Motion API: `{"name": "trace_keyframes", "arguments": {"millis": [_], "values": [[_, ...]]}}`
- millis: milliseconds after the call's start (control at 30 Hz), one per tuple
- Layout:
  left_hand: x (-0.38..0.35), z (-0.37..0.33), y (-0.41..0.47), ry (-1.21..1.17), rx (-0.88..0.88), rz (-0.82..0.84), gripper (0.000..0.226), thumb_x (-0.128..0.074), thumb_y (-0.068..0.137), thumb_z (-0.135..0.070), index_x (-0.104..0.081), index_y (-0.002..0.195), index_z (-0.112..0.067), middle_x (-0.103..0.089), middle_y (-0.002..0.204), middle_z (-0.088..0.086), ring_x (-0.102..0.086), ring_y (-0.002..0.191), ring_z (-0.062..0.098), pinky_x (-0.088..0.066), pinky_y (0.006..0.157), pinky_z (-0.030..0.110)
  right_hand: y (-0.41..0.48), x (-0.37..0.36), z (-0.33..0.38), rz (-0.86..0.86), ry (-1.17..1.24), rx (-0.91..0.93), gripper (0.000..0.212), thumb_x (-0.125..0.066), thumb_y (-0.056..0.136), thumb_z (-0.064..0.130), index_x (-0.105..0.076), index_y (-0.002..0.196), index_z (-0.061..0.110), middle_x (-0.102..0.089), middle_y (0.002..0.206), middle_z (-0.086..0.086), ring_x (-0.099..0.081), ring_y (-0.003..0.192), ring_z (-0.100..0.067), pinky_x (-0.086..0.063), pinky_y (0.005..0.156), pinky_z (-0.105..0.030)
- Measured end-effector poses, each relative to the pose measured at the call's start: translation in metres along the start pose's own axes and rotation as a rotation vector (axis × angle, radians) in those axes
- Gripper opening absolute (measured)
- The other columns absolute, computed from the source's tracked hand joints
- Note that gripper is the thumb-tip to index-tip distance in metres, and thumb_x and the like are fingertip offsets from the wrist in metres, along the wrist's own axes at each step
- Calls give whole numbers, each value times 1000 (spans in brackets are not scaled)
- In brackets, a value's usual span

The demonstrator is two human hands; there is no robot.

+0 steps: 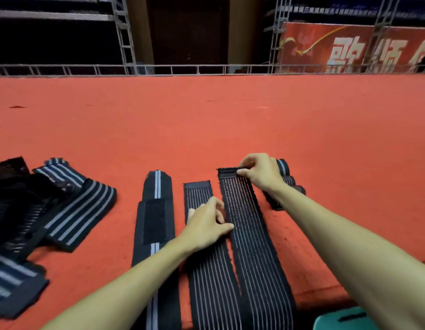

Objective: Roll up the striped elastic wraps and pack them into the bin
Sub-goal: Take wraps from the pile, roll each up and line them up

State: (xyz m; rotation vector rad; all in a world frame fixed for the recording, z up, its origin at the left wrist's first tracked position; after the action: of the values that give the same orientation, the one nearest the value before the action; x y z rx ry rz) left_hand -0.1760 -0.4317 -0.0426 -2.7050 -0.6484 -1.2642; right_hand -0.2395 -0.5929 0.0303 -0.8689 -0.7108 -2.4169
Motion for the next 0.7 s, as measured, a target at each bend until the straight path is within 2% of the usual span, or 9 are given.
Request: {"name": "trace_keyframes", "arguments": {"millis": [67, 133, 233, 300, 467, 567, 700], "values": [[3, 6, 8, 69, -26, -50, 36, -60, 90, -37, -43, 119, -23, -52, 101, -9, -50, 99, 10, -30, 98, 34, 12, -15, -10, -19, -3, -23, 7, -76, 80, 17, -73, 85, 14, -73, 91, -6, -65, 91, -17, -45, 77, -22], [4, 13, 14, 159, -83, -70, 39, -52, 94, -38, -40, 128, -21, -40, 114, -8, -43, 112, 12, -30, 101, 32, 24, -35, -21, -9, -8, -51, 6, -77, 79, 19, -70, 79, 20, -73, 89, -5, -66, 91, -18, -50, 81, -26], [5, 27, 24, 293, -139, -85, 37, -44, 97, -39, -40, 130, -23, -36, 119, -7, -36, 116, 11, -26, 97, 25, 38, -62, -33, 26, -19, -100, 18, -77, 78, 24, -63, 68, 29, -72, 89, -1, -66, 91, -19, -54, 84, -36], [7, 35, 29, 276, -122, -120, 33, -43, 97, -39, -42, 127, -24, -37, 118, -9, -35, 116, 10, -23, 93, 23, 47, -71, -40, 22, -20, -119, 19, -77, 78, 26, -62, 67, 30, -72, 90, -1, -65, 90, -19, -54, 84, -37], [3, 38, 32, 274, -128, -166, 26, -39, 97, -40, -47, 119, -29, -35, 110, -14, -33, 108, 4, -24, 96, 23, 48, -89, -57, -12, -39, -130, 2, -72, 83, 23, -71, 85, 22, -73, 94, -3, -65, 94, -20, -51, 84, -31], [5, 36, 32, 269, -131, -180, 25, -41, 96, -40, -49, 117, -28, -35, 108, -15, -35, 108, 4, -25, 96, 23, 46, -91, -54, -13, -101, -81, 9, -67, 85, 22, -72, 93, 21, -71, 101, -3, -64, 97, -22, -50, 84, -30], [6, 37, 32, 214, -85, -169, 22, -45, 94, -36, -51, 113, -26, -39, 110, -13, -37, 108, 5, -27, 98, 25, 42, -89, -37, -10, -169, 18, 21, -61, 89, 19, -64, 110, 22, -53, 117, 0, -55, 107, -19, -46, 86, -31]]}}
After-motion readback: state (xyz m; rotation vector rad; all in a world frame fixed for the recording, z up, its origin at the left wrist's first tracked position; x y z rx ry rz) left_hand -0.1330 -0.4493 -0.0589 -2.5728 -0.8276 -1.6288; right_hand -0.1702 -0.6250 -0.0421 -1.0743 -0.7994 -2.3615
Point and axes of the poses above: each hand's wrist, its own y-axis towards the middle knuckle, its own x-axis out of the back of the hand, z = x × y, the point moved 8 cm from there along y, towards the middle knuckle
